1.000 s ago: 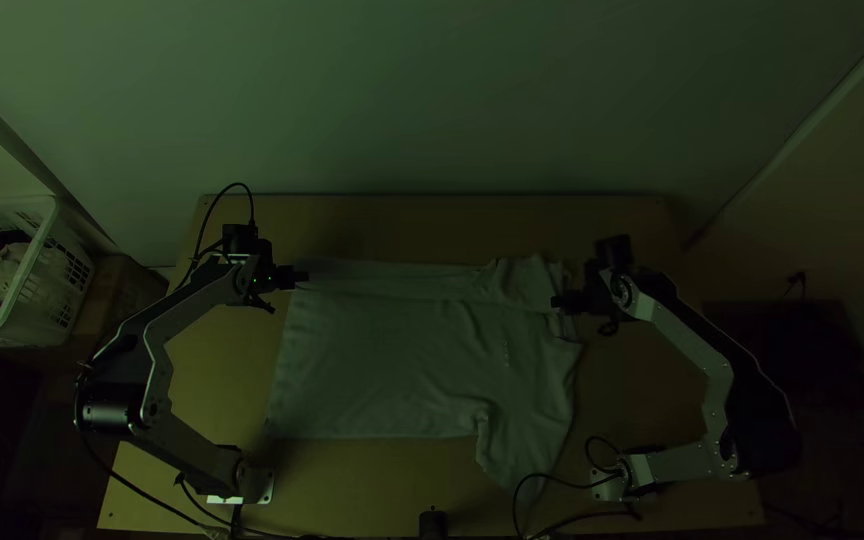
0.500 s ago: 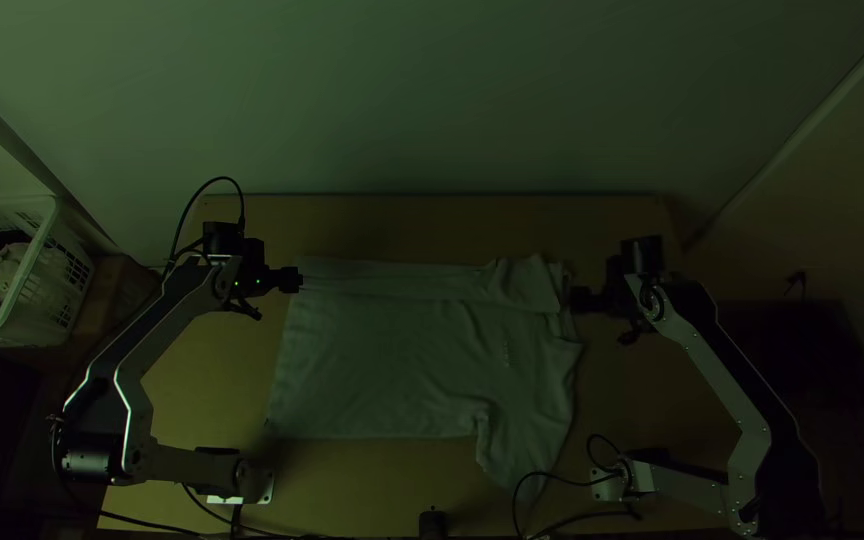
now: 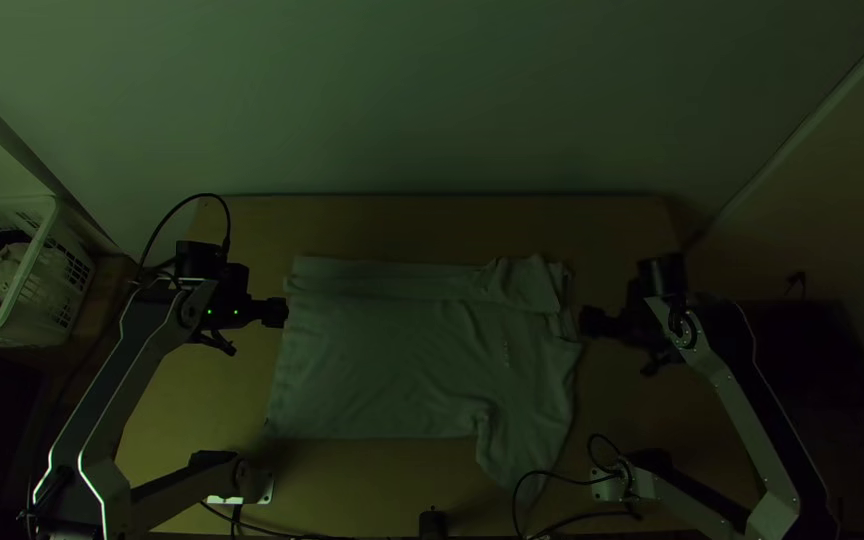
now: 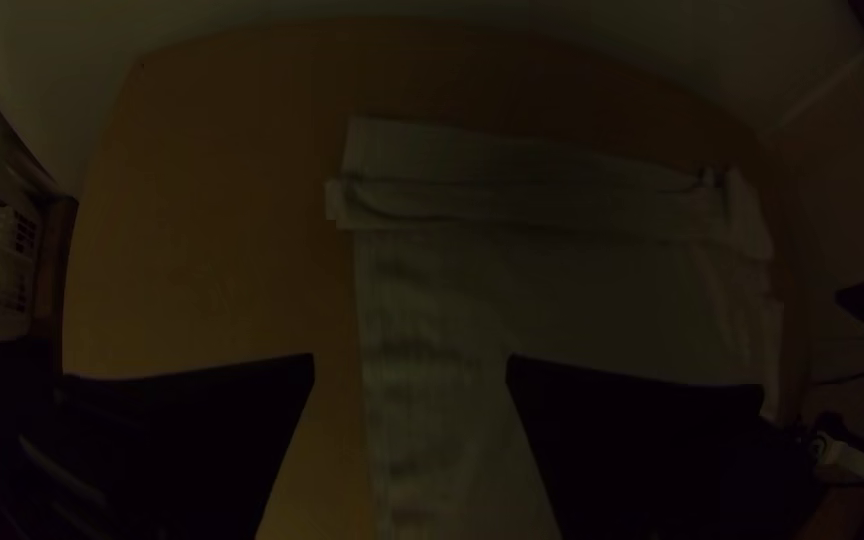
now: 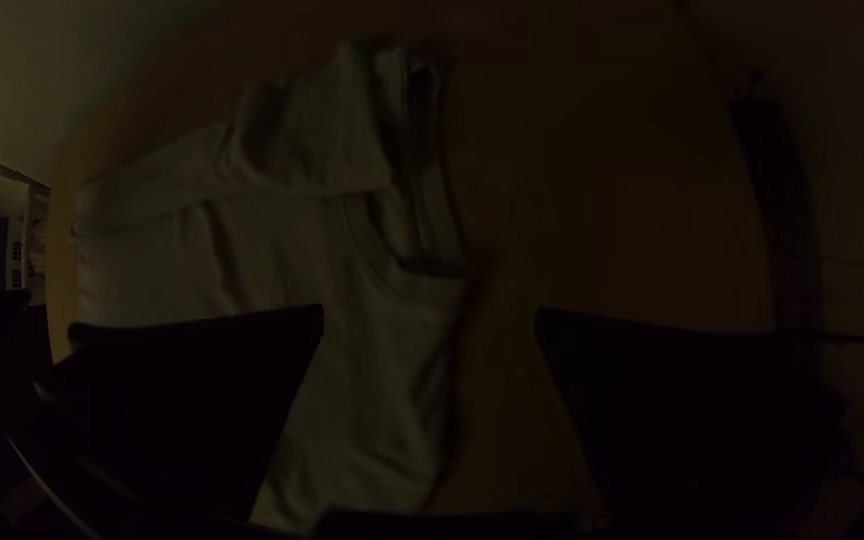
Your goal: Fold the t-shirt
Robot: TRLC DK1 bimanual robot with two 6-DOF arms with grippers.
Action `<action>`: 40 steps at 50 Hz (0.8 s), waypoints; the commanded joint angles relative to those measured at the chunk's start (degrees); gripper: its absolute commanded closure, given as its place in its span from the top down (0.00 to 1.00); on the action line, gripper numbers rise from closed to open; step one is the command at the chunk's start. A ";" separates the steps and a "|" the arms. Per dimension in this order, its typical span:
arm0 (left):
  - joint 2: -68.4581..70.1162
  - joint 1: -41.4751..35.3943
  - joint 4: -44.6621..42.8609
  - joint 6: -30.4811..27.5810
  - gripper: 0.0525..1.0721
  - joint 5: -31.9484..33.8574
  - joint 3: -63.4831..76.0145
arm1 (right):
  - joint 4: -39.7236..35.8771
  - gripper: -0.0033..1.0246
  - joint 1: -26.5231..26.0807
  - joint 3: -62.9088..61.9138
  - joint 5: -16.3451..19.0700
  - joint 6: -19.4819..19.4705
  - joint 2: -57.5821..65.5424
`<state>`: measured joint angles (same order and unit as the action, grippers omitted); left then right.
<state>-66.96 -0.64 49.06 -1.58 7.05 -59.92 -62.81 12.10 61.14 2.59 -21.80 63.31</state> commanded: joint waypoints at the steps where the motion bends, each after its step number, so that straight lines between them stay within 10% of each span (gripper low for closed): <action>1: 4.12 -0.23 3.24 -2.46 0.95 -0.46 3.85 | -4.96 0.95 1.88 1.35 2.86 -5.27 -2.49; 40: 9.48 -2.70 23.63 -7.20 0.95 -3.27 14.13 | -14.89 0.93 12.78 -16.67 10.59 -4.21 -4.60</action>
<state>-58.04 -2.02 70.67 -6.55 4.86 -48.62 -77.23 23.68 46.68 12.67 -26.33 58.81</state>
